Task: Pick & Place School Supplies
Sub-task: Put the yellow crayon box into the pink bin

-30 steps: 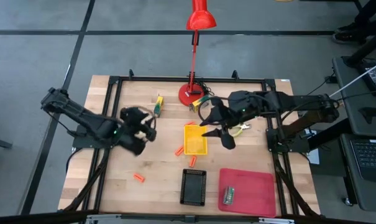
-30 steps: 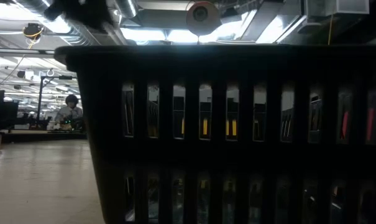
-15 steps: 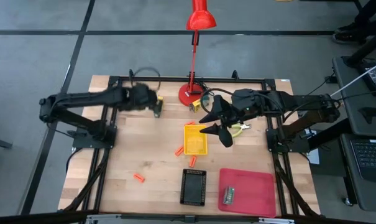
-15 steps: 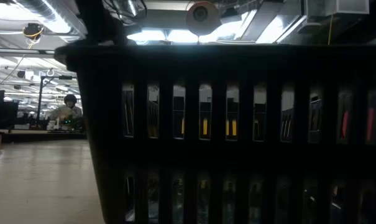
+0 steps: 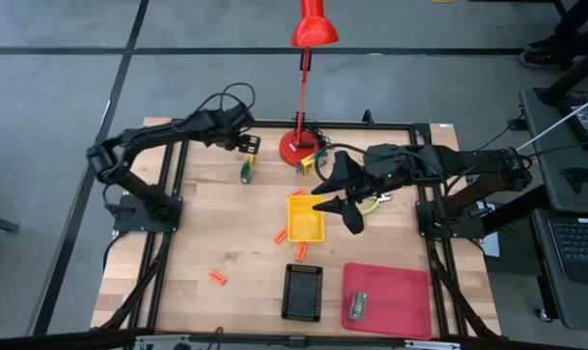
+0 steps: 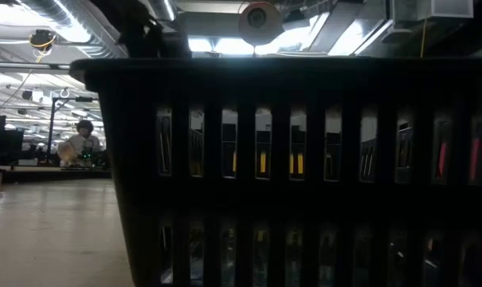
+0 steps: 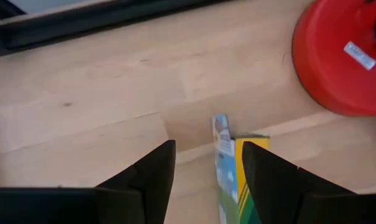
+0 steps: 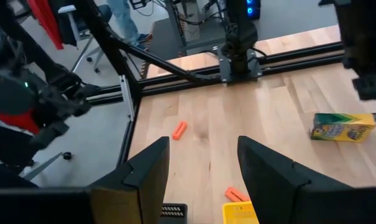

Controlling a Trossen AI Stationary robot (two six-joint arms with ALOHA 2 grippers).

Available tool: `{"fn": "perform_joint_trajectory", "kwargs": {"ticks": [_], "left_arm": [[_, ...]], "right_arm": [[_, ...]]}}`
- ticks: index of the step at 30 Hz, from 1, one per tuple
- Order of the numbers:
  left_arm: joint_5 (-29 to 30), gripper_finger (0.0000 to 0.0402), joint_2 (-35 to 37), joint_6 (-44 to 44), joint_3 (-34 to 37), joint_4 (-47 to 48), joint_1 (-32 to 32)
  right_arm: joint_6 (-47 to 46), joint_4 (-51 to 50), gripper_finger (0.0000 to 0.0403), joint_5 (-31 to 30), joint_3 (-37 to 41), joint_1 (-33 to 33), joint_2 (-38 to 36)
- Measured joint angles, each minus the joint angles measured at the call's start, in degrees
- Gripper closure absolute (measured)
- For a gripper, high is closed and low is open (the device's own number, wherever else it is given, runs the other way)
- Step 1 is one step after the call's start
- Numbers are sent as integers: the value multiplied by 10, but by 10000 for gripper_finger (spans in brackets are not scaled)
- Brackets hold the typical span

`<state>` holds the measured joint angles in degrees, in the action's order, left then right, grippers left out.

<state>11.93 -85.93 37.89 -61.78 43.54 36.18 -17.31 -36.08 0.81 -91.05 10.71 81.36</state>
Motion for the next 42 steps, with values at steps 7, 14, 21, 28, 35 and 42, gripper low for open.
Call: {"fn": "perform_joint_trajectory", "kwargs": {"ticks": [7, 14, 21, 28, 35, 42], "left_arm": [[-21, 217, -47, -12, 0, -59, -1], [-25, 217, -74, -12, 0, -80, -1], [-25, 218, -88, -12, 0, -92, -1], [-24, 249, -93, -12, 0, -92, -1], [-26, 286, -93, -12, 0, -90, 3], [-29, 318, -93, -12, 0, -87, 3]], "right_arm": [[-16, -4, 209, -7, 0, 7, 0], [-31, -4, 209, -19, 0, 22, 0], [-35, -9, 209, -44, 0, 37, 0], [-44, -10, 209, -49, 0, 42, 0], [-46, -14, 209, -49, 0, 42, 0], [-46, -14, 209, -49, 0, 42, 0]]}}
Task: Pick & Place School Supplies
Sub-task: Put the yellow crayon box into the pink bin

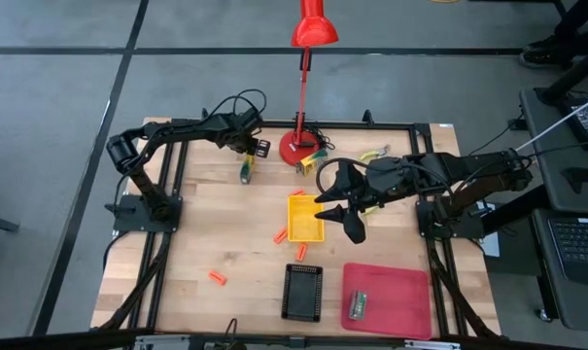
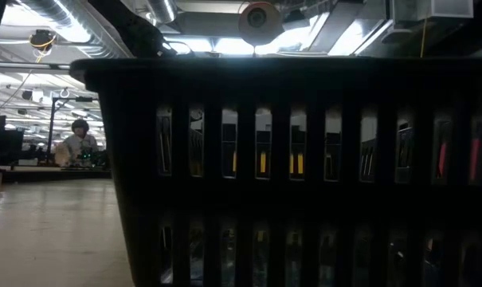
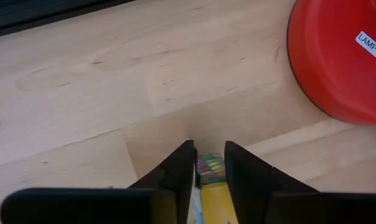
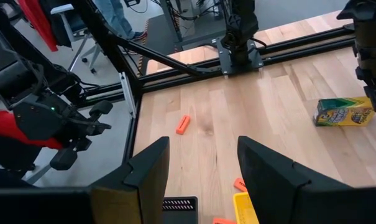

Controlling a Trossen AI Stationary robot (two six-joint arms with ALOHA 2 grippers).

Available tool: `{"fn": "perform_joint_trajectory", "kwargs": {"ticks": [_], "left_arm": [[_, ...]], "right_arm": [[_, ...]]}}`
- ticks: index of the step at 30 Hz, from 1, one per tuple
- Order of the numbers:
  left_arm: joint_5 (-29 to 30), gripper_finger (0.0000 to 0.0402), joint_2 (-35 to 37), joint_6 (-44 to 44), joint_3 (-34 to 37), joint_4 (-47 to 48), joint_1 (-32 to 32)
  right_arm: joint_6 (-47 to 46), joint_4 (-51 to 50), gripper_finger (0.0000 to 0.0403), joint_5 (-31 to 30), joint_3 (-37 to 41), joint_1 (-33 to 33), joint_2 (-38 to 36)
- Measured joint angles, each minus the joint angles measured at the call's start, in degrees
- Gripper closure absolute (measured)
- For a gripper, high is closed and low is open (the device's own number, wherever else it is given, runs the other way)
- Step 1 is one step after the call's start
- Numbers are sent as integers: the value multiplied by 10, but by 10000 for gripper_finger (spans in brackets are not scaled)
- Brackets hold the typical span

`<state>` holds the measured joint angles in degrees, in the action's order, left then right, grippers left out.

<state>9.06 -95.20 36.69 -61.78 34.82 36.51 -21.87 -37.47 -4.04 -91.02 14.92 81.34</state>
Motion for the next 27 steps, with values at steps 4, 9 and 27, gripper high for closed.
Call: {"fn": "perform_joint_trajectory", "kwargs": {"ticks": [4, 9, 27], "left_arm": [[0, 334, 0, 0, 0, 7, 0], [0, 353, 0, -10, 0, 19, 0], [-29, 399, 25, -30, 1, -39, -5]], "right_arm": [[0, 0, 209, 1, 0, 0, 0], [0, 0, 209, 2, 0, 0, 0], [-6, 1, 209, 0, 0, 0, 0]]}}
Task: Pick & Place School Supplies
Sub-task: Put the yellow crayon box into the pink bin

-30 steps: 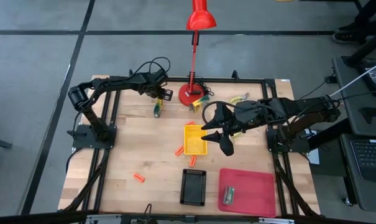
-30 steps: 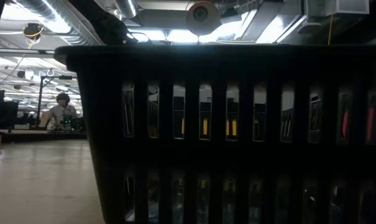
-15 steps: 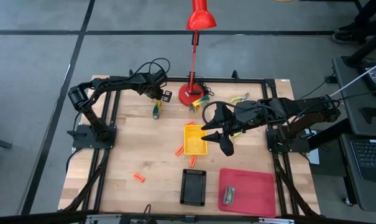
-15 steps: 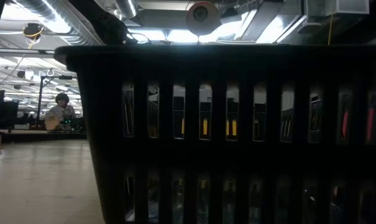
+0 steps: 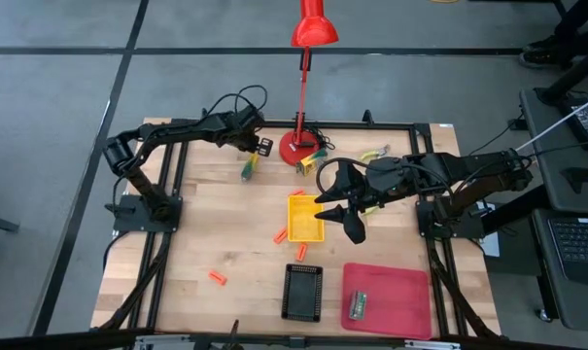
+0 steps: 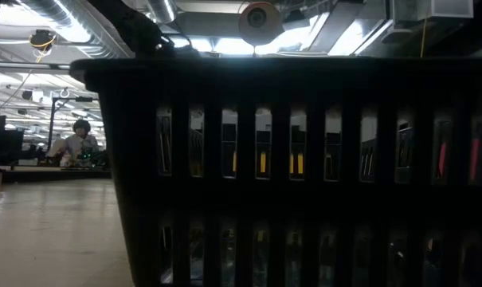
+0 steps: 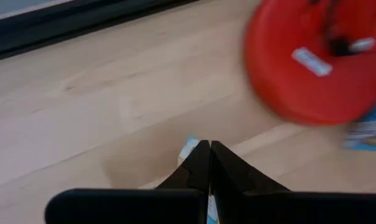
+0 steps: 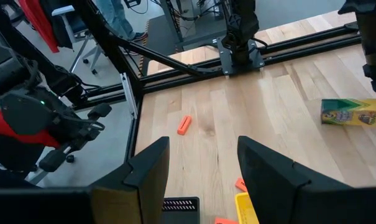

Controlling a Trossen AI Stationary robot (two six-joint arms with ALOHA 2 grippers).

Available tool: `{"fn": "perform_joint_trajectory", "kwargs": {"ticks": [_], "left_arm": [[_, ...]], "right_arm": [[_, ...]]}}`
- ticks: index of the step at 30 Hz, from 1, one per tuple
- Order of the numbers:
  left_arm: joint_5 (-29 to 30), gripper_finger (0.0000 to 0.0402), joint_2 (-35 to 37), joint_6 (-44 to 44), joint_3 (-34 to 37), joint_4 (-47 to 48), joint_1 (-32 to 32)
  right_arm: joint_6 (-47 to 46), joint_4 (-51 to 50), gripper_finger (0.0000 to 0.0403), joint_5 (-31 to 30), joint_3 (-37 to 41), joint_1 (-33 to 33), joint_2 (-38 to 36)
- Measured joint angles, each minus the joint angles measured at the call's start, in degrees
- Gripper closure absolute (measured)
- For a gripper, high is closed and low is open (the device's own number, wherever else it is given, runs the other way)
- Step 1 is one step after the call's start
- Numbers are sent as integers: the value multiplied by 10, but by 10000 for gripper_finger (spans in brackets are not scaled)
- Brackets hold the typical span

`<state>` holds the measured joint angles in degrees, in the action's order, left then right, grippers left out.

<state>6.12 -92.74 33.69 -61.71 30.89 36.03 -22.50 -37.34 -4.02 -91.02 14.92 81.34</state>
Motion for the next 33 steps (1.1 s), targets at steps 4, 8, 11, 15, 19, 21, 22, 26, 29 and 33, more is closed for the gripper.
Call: {"fn": "perform_joint_trajectory", "kwargs": {"ticks": [4, 8, 11, 15, 19, 21, 22, 26, 29, 33], "left_arm": [[-32, 399, 19, -5, 0, -9, -1], [-69, 399, 46, -39, 0, -18, -15], [-94, 399, 75, -61, 0, -20, -33], [-129, 400, 126, -76, 0, -21, -65], [-151, 400, 181, -80, 0, -36, -109], [-155, 400, 206, -84, 0, -54, -137], [-159, 400, 216, -84, 0, -66, -151], [-162, 400, 243, -60, 0, -123, -207], [-146, 400, 247, -43, 0, -173, -247], [-139, 400, 245, -21, -1, -237, -293]], "right_arm": [[-5, 0, 209, -1, 0, 0, 0], [5, 0, 209, -1, 0, 0, 0], [14, 0, 209, -1, 0, 0, 0], [19, 0, 209, -11, 0, 0, 0], [22, 0, 209, -11, 0, 0, 0], [28, 0, 209, -11, 0, 0, 0], [33, 0, 209, -12, 0, 0, 0], [46, 0, 209, -24, 0, 0, 0], [50, 0, 209, -27, 0, 0, 0], [50, 0, 209, -40, 0, 0, 0]]}}
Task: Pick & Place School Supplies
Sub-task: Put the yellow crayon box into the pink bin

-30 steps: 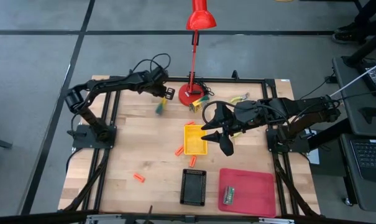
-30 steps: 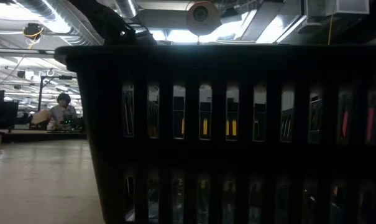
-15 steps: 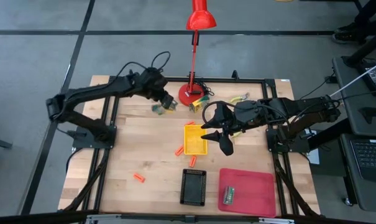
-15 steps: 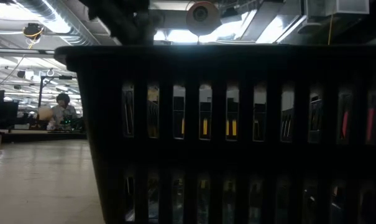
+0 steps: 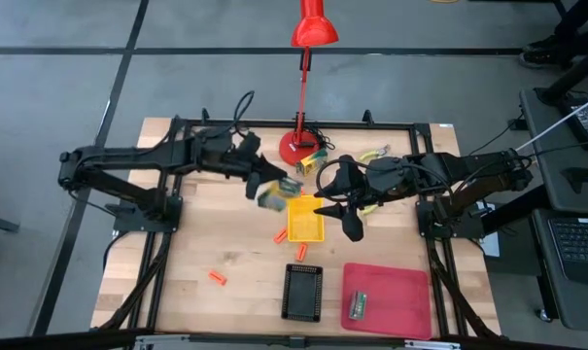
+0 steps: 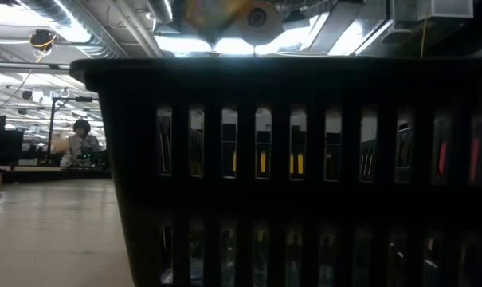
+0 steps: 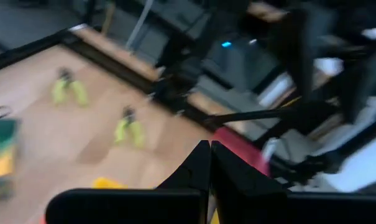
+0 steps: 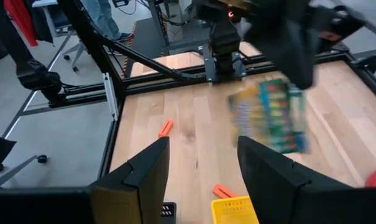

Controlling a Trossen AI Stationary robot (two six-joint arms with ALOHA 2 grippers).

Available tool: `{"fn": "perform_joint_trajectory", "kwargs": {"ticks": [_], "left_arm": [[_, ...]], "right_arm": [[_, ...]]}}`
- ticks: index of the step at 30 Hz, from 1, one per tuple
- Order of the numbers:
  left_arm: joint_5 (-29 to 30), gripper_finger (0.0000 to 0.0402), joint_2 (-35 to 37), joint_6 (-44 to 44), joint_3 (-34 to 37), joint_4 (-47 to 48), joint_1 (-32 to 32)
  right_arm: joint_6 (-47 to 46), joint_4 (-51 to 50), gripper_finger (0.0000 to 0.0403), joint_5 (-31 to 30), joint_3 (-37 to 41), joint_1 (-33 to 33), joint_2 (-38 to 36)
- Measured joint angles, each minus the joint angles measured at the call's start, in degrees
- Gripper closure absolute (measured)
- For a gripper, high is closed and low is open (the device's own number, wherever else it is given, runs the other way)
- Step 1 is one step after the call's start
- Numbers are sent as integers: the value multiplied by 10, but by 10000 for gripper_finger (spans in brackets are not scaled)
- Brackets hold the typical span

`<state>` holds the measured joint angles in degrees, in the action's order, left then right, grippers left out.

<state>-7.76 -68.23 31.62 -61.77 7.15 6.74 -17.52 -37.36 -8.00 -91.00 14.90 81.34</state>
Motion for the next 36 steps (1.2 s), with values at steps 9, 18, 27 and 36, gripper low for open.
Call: {"fn": "perform_joint_trajectory", "kwargs": {"ticks": [9, 18, 27, 36], "left_arm": [[76, 400, -9, 21, 0, -54, -104], [125, 400, -22, 31, 0, -114, -159], [146, 400, -25, 32, 0, -122, -177], [143, 400, -25, 32, 0, -129, -177]], "right_arm": [[-10, 0, 209, 8, 0, 0, 0], [-12, 0, 209, 39, 0, 0, 34], [-13, 5, 209, 40, 0, 0, 38], [-13, 5, 217, 37, 0, 0, 38]]}}
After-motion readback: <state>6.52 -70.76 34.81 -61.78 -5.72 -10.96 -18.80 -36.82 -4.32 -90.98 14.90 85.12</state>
